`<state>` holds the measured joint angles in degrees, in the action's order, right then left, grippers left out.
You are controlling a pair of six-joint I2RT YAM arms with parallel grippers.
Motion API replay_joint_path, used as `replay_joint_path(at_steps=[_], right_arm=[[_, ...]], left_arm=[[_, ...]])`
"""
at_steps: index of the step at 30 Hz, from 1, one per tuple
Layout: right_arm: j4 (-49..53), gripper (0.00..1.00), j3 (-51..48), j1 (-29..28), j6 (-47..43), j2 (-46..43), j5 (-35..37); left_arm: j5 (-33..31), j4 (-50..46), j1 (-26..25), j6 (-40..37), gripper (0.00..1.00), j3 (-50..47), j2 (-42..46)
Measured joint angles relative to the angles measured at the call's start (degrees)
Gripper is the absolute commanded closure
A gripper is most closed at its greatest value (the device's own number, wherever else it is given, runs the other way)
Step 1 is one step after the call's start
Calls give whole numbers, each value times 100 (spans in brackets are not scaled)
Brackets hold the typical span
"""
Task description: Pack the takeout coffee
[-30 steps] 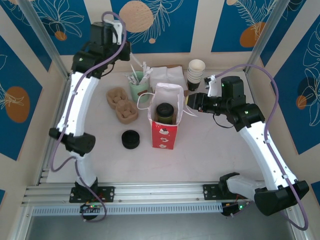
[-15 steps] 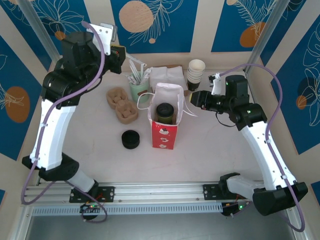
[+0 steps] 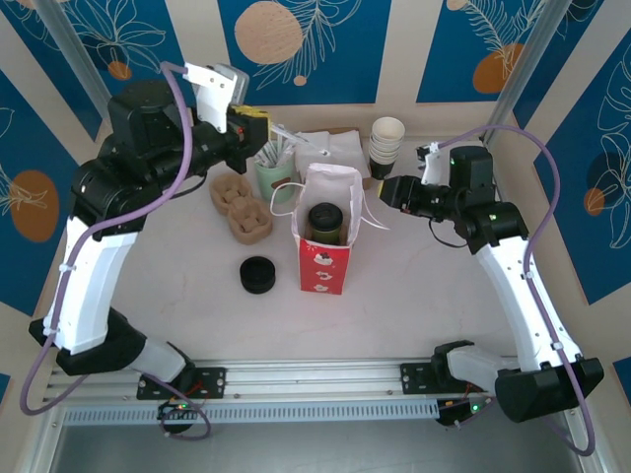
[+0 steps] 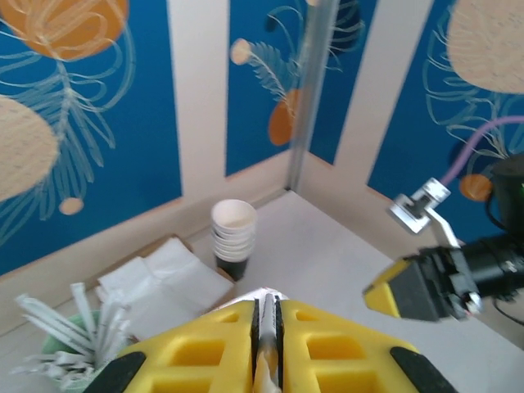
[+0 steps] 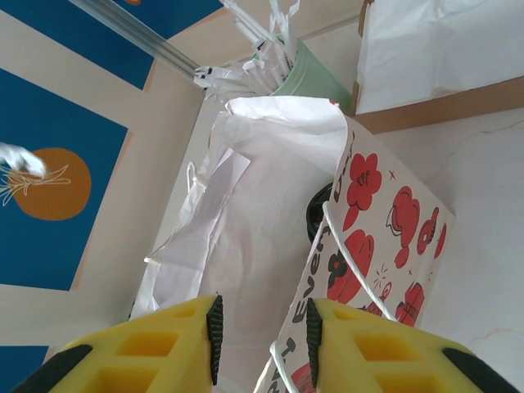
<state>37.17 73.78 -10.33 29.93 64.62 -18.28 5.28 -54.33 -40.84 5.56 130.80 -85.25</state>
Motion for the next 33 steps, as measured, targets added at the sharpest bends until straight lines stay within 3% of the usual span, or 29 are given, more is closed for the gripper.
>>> replay_joint_path(at_steps=[21,28,33], right_arm=[[-52,65,-160,136,2,-4,-170],[-52,65,-160,136,7,-4,-175],[-55,65,-160,136,28,-4,-210]], left_arm=[[538,-872,-586,-166,86,-1906,-579],[566,-826,-634,-157,83,-2031,-568],[588,-772,-647,-105,58,-2031,-522]])
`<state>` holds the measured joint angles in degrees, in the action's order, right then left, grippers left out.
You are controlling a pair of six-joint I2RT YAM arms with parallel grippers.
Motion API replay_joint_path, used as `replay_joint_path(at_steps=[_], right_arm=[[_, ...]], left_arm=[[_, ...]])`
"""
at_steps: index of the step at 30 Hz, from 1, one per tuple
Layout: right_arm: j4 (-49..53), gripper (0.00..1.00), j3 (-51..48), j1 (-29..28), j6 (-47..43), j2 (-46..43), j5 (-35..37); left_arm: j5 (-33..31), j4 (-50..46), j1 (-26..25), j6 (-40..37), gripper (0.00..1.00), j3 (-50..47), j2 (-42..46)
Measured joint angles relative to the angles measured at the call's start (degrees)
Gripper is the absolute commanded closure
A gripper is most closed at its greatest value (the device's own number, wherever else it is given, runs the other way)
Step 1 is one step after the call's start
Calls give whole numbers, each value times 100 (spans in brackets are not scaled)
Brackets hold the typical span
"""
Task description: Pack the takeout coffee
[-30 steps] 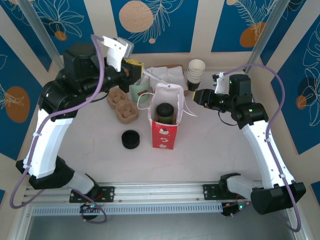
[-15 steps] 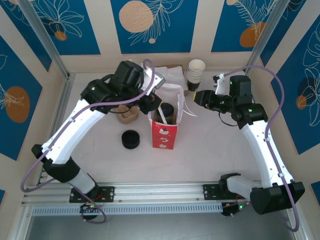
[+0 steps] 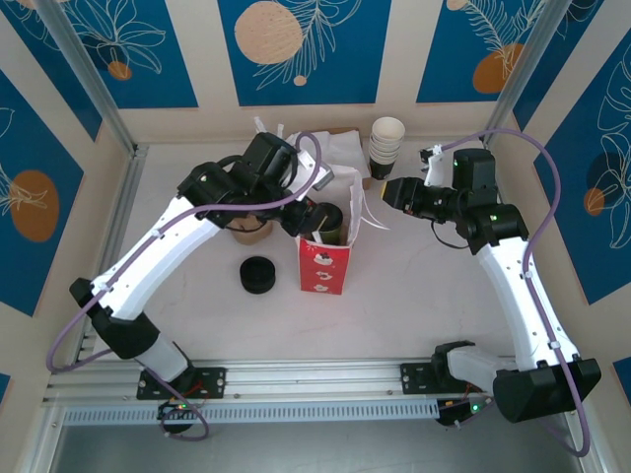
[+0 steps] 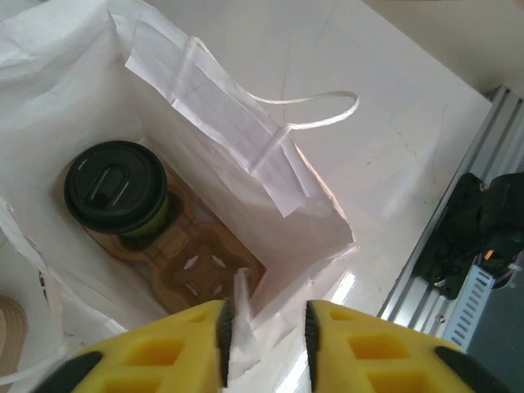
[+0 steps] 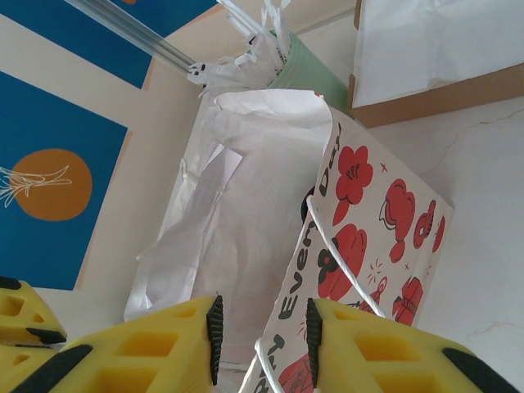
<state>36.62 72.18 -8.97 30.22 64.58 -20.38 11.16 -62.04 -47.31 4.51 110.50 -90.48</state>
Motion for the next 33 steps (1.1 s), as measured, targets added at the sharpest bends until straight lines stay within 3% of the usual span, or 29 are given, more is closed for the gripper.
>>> replay_joint_path(at_steps=[6,15,23,33], right_arm=[[0,65,0,11,2,0,-24],[0,65,0,11,0,0,-24],[-7,65,-39,11,2,-2,-22],[-17,65,-125,17,-2,-17,-20]], left_arm=[[-79,87,-9,-13,52,-48,225],[-680,289,-15,151,34,-120,527],[-1574,483,-15,761,42,-321,374],[-2389,579,-13,1213,47,-321,-577]])
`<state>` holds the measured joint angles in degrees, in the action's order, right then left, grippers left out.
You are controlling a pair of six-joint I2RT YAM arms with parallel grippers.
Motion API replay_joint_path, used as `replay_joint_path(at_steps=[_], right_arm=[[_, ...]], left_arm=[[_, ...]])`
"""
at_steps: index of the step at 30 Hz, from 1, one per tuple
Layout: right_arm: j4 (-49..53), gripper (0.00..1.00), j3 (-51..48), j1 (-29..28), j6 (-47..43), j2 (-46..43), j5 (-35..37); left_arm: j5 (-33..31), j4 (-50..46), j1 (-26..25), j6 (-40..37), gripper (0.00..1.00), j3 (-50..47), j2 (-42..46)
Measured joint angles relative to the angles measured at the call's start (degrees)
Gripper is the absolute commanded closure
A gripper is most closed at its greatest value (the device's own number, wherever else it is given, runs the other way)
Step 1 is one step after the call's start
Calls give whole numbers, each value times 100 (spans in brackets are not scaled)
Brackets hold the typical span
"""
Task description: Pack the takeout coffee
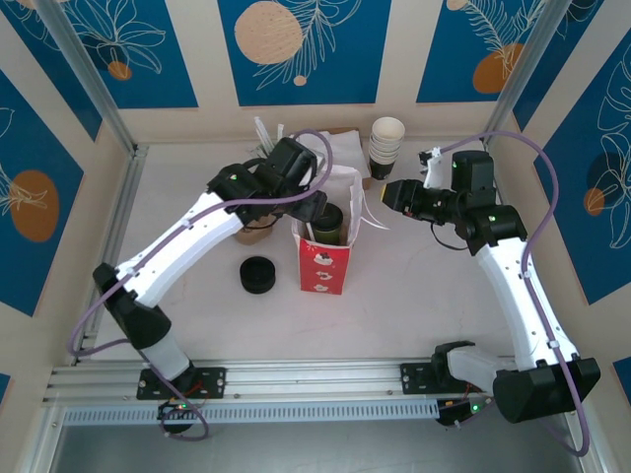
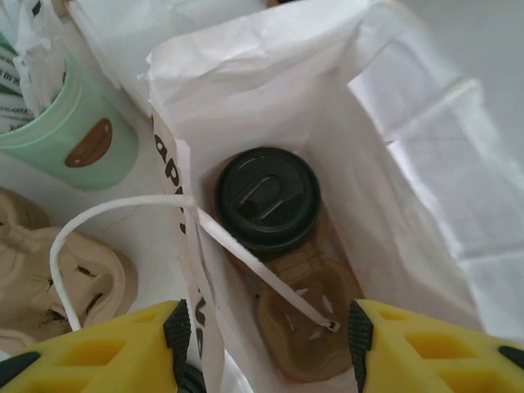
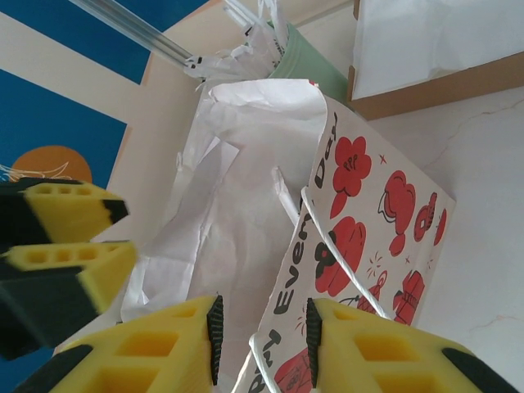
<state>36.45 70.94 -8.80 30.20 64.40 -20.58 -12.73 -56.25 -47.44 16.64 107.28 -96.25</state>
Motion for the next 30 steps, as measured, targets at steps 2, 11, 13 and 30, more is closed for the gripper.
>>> replay_joint_path(at_steps=[2,11,13,30], right_arm=[[2,65,-24,11,0,-11,0],[-4,65,-68,68,0,-11,2],[-4,65,-74,68,0,-11,2],[-289,66,297,50,-44,968,382]], left_arm=[[-140,-20,0,48,49,0,-155],[-474,-31,17,232,68,0,-470],[-522,-33,31,245,74,0,-490],[-1222,-22,63,304,91,-361,-164]])
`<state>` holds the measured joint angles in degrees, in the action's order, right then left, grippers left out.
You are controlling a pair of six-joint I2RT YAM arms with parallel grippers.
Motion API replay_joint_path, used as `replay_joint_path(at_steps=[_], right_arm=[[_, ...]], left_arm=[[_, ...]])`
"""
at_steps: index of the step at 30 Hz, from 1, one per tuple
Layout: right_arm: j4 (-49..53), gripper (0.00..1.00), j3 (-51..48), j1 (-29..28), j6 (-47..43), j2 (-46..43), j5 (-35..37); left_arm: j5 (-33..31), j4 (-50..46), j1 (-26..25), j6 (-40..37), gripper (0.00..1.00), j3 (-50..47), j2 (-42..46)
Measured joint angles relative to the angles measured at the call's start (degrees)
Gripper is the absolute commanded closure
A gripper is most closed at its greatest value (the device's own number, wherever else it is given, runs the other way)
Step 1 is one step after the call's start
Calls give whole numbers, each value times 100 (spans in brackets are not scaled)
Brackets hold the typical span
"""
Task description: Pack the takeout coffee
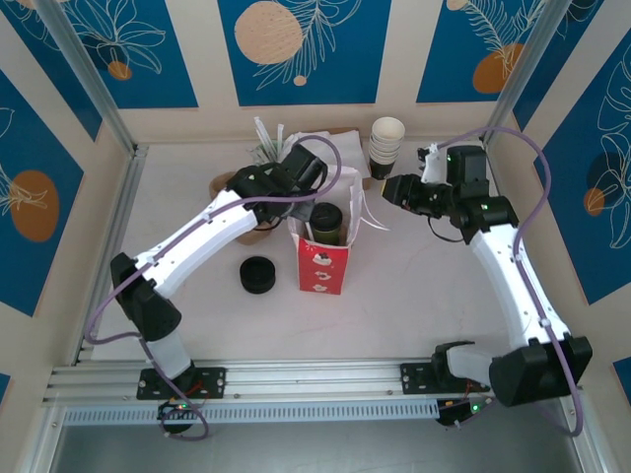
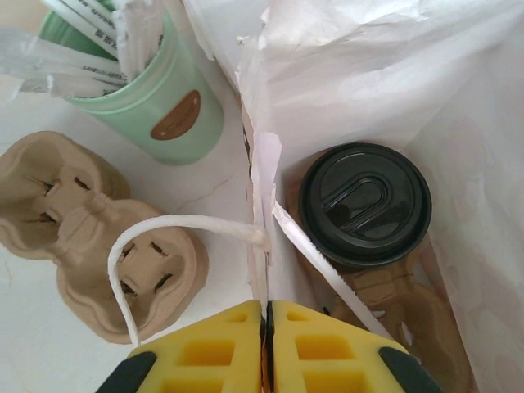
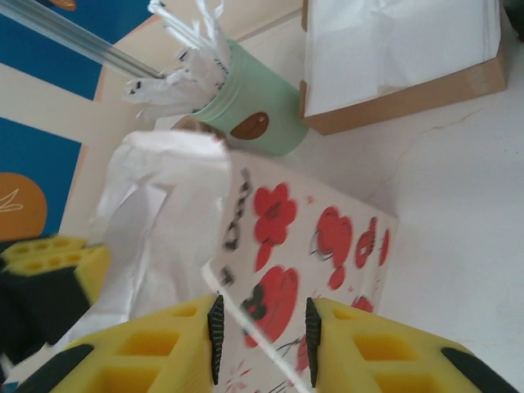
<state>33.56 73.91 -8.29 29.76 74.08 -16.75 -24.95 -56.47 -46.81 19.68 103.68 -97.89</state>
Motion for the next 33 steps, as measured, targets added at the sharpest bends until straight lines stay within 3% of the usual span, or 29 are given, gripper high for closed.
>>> replay_joint_path(at_steps=[9,24,33], right_arm=[[-278,65,1200,-514,20,1532,533],[-334,66,3112,-1161,-96,3821,2100],[-234,60,4199,-1405,-461,4975,2656]], left_arm=[[-186,-11,66,164,91,-452,481],[-258,39,306,551,93,-1410,1335],[-210,133,319,597,94,-1545,1386]])
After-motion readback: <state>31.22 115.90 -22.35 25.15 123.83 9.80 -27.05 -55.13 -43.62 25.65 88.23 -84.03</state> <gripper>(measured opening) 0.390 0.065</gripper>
